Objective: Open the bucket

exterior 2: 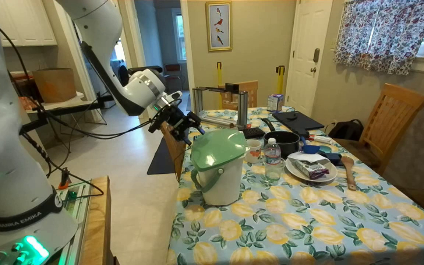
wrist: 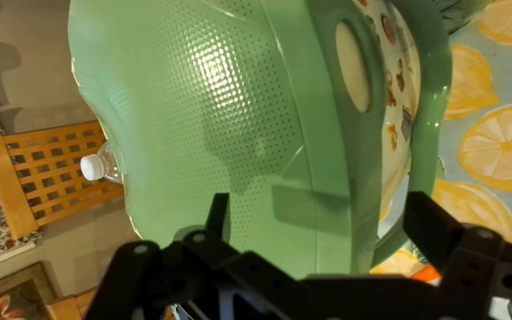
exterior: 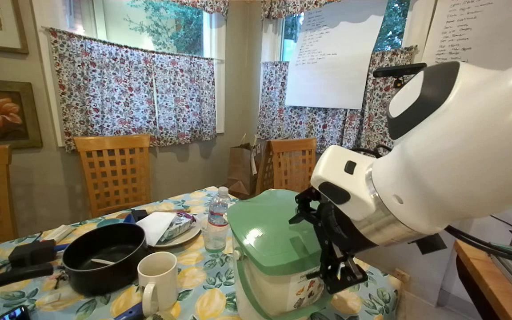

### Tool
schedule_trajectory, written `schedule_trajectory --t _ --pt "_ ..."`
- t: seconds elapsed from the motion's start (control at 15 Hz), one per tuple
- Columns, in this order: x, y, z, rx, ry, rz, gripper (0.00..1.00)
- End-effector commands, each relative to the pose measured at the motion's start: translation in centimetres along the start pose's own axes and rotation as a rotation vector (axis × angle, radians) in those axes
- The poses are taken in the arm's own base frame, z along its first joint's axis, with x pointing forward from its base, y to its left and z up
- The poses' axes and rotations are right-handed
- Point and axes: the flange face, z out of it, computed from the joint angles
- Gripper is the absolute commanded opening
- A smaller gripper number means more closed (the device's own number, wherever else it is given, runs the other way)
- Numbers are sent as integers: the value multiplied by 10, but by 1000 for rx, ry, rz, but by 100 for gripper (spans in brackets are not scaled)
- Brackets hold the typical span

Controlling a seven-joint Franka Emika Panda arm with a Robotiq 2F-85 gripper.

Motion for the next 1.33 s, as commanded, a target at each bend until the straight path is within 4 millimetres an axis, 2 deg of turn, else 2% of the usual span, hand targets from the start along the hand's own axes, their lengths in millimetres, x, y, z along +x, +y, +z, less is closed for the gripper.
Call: schedule_trajectory --t 0.0,0.67,1.27 --pt "6 -6 6 -61 11 -18 100" --pt "4 -17 9 -174 8 -59 100" --pt "3 -22 13 -180 -1 -69 100"
